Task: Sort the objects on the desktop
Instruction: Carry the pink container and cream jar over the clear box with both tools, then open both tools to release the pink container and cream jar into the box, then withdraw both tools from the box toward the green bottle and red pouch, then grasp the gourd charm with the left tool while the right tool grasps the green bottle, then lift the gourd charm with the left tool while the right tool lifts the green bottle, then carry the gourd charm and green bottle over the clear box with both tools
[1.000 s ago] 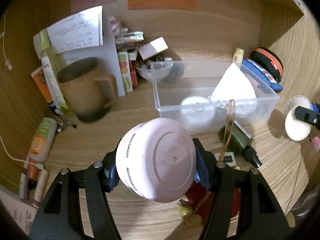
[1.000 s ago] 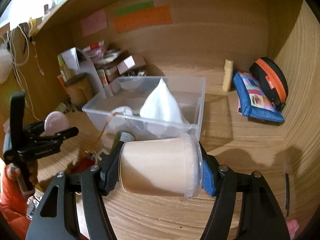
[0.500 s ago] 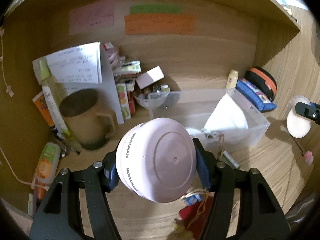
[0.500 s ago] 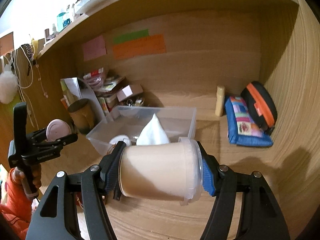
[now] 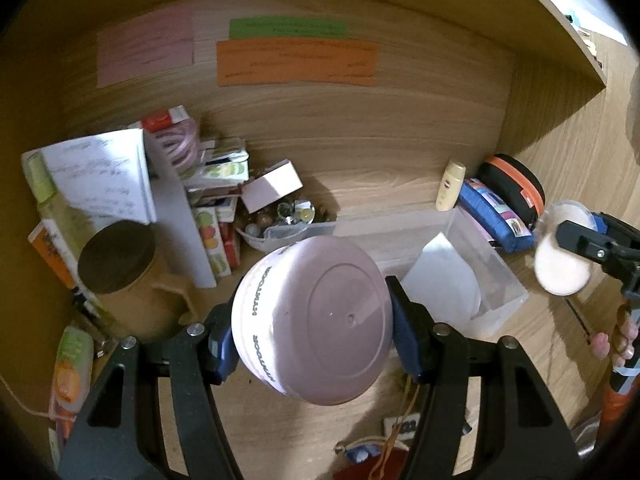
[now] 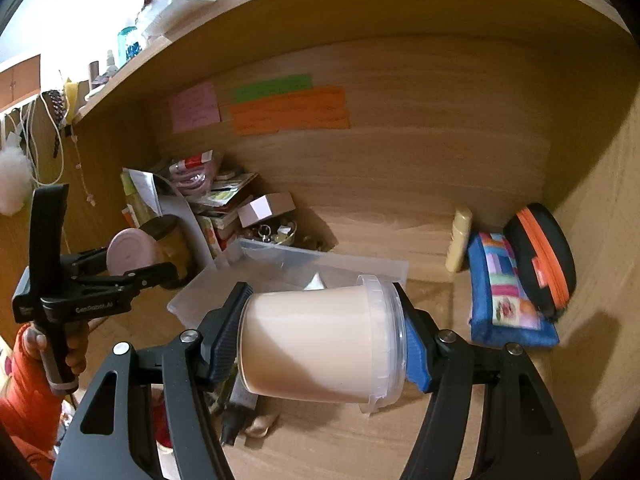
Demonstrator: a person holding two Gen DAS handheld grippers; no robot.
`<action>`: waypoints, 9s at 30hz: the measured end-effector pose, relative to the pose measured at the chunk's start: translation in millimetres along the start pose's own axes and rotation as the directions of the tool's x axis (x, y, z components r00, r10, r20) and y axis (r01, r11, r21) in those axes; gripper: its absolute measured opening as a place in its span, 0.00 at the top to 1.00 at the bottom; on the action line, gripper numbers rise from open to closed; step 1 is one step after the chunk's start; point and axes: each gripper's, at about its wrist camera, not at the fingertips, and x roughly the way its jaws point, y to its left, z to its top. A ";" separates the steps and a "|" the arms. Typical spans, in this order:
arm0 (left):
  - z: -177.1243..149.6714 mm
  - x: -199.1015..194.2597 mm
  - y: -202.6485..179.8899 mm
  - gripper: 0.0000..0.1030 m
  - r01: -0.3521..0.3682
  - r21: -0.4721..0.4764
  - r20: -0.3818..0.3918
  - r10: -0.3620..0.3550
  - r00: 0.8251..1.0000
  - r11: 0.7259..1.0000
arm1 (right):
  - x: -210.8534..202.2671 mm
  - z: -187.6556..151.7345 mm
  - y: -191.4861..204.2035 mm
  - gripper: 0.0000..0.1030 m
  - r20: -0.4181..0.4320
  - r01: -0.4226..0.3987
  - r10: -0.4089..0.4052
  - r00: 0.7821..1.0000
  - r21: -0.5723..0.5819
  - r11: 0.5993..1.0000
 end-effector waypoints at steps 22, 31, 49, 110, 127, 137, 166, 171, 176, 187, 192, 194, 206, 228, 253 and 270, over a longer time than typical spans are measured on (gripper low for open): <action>25.9 96.5 -6.5 0.39 0.042 0.006 -0.132 -0.040 0.990 0.999 | 107.7 20.3 -7.0 0.38 -0.103 0.026 -0.027 0.994 -0.012 1.000; 24.9 124.7 -15.1 0.39 0.048 0.027 -0.205 -0.042 0.978 0.998 | 134.8 12.3 -12.1 0.38 -0.169 0.037 -0.041 0.985 -0.023 0.999; 20.9 152.8 -31.7 0.39 0.023 0.139 -0.379 0.031 0.925 0.990 | 155.0 0.9 -2.6 0.38 -0.249 0.060 -0.090 0.964 -0.124 0.990; 24.0 66.4 -18.0 0.09 -0.105 0.194 -0.216 0.146 0.965 0.975 | 85.3 23.4 0.6 0.05 -0.119 0.024 -0.023 0.993 0.006 1.000; -4.2 -22.8 -18.5 0.02 -0.161 0.188 0.032 0.157 0.987 0.969 | 24.2 -3.5 63.1 0.01 0.000 0.163 -0.165 0.986 -0.155 0.974; -33.0 -43.4 -5.9 0.01 -0.145 0.146 0.065 0.137 0.988 0.979 | 6.1 -21.3 80.4 0.01 0.020 0.207 -0.207 0.978 -0.154 0.966; -160.9 -15.1 8.3 0.23 0.029 0.079 -0.241 -0.009 0.970 0.996 | 62.9 -95.5 80.1 0.02 -0.262 0.124 -0.146 0.954 -0.101 0.987; -161.9 -17.0 8.4 0.35 0.059 0.072 -0.237 -0.040 0.971 0.996 | 70.9 -96.8 79.7 0.04 -0.269 0.122 -0.144 0.952 -0.096 0.988; -163.2 -19.0 8.6 0.43 0.078 0.071 -0.235 -0.060 0.970 0.994 | 80.9 -97.8 81.8 0.19 -0.286 0.114 -0.138 0.948 -0.099 0.988; -163.9 -22.1 18.9 0.65 0.057 0.059 -0.212 -0.043 0.976 0.997 | 100.6 -98.9 87.0 0.33 -0.327 0.088 -0.118 0.938 -0.106 0.990; -163.0 -19.3 23.6 0.68 0.035 0.063 -0.203 -0.021 0.979 0.997 | 103.6 -96.5 85.2 0.33 -0.335 0.088 -0.115 0.935 -0.096 0.991; -162.0 -18.2 25.0 0.69 0.023 0.061 -0.202 -0.011 0.979 0.998 | 106.6 -97.0 83.6 0.33 -0.348 0.084 -0.110 0.931 -0.087 0.993; -158.3 -11.6 24.6 0.76 -0.021 0.057 -0.195 0.032 0.980 0.998 | 108.5 -97.4 68.4 0.53 -0.359 0.005 -0.001 0.933 0.013 1.000; -124.2 -40.2 29.2 0.76 -0.025 -0.065 -0.057 0.021 0.998 0.998 | 49.0 -79.7 54.6 0.62 -0.222 -0.017 0.017 0.975 -0.002 1.000; -45.7 -47.3 12.0 0.76 0.067 -0.042 0.100 -0.063 0.993 0.997 | 9.5 -33.4 29.4 0.62 -0.070 -0.071 0.075 0.995 0.053 0.996; 10.8 -0.6 -7.5 0.76 0.128 0.005 0.076 -0.128 0.989 0.992 | 44.1 6.4 15.5 0.62 -0.049 -0.055 0.056 0.997 0.017 0.998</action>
